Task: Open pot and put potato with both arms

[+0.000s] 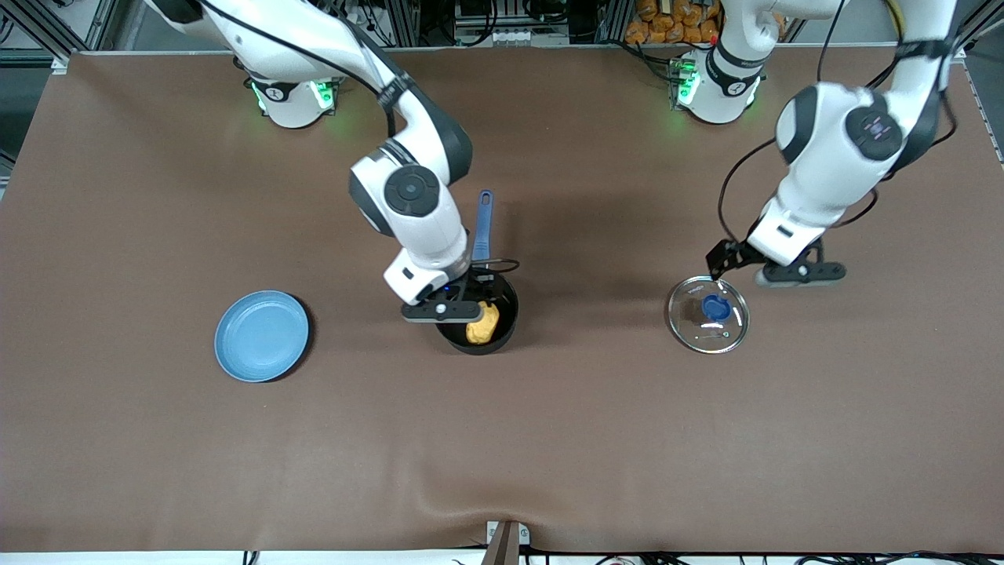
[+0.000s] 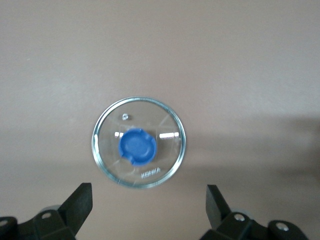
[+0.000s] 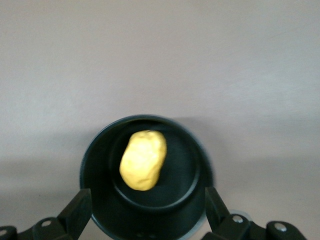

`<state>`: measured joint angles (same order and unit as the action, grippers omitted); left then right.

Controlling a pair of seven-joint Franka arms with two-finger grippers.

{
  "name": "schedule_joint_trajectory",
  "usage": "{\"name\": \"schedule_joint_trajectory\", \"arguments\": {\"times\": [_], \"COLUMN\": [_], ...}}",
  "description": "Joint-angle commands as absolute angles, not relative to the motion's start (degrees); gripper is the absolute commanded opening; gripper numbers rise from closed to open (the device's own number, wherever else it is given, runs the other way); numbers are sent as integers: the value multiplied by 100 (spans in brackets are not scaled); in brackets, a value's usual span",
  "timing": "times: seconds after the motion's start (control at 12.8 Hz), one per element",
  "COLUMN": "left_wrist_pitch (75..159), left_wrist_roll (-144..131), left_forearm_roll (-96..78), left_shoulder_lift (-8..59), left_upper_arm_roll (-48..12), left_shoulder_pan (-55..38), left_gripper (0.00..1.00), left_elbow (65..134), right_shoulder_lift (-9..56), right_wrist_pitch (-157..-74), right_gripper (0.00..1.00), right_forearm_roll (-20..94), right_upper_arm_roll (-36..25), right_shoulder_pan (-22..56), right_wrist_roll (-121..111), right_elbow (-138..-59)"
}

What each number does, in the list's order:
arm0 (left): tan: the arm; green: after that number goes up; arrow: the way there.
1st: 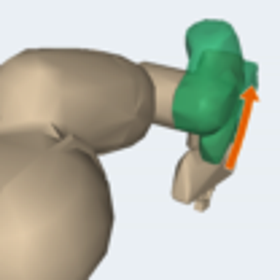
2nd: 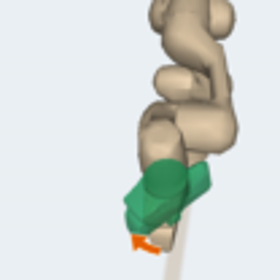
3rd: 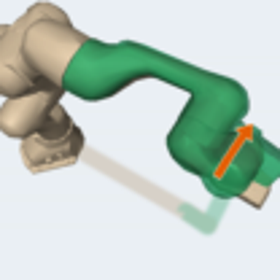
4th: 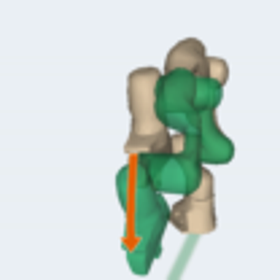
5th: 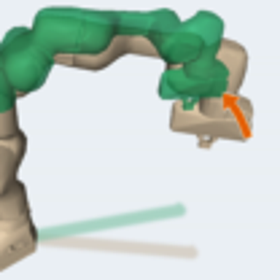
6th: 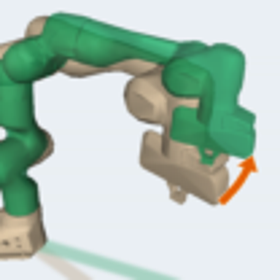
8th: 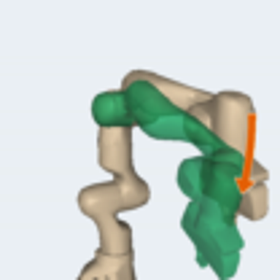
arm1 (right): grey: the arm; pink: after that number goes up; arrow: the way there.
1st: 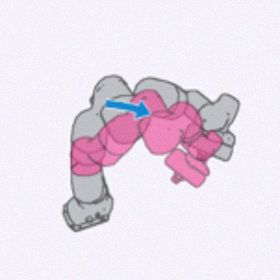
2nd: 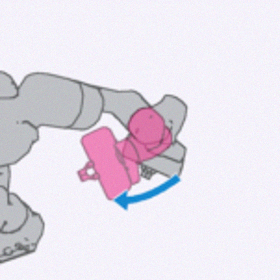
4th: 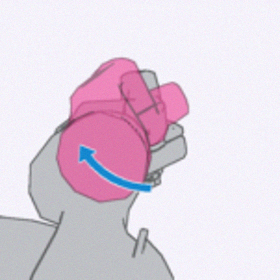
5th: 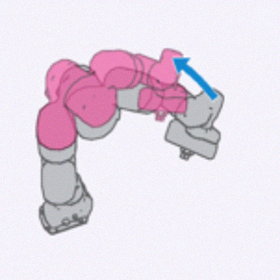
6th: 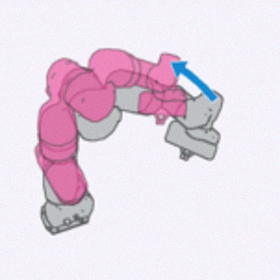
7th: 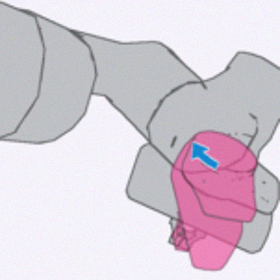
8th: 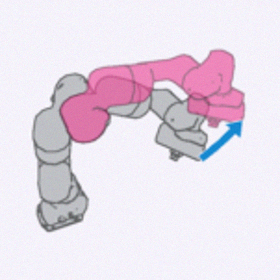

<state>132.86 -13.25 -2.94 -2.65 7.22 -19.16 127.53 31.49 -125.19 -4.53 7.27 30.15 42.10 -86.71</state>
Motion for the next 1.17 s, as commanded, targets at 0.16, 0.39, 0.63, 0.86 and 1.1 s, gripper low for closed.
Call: {"name": "schedule_joint_trajectory", "arguments": {"times": [0.16, 0.39, 0.63, 0.86, 1.1], "left_wrist_pitch": [10991, 9917, 9650, 9642, 9571], "left_wrist_roll": [-1292, -1318, -1389, -1389, -1380], "left_forearm_roll": [52, 245, 299, 299, 299], "left_shoulder_lift": [-782, -791, -852, -870, -888], "left_upper_arm_roll": [703, 686, 651, 615, 624], "left_shoulder_pan": [-1767, -1775, -1775, -1775, -1767], "left_gripper": [100, 100, 100, 100, 100], "left_elbow": [11438, 10628, 10433, 10433, 10406], "right_shoulder_lift": [2260, 1768, 1364, 1082, 897], "right_wrist_pitch": [-11639, -11059, -10513, -10109, -9792], "right_gripper": [100, 100, 100, 100, 100], "right_forearm_roll": [-536, -527, -457, -300, -27], "right_upper_arm_roll": [800, 809, 817, 817, 817], "right_shoulder_pan": [2120, 1592, 1092, 591, 46], "right_wrist_roll": [3326, 2902, 2331, 1426, 723], "right_elbow": [-8815, -8833, -8859, -8868, -8868]}}
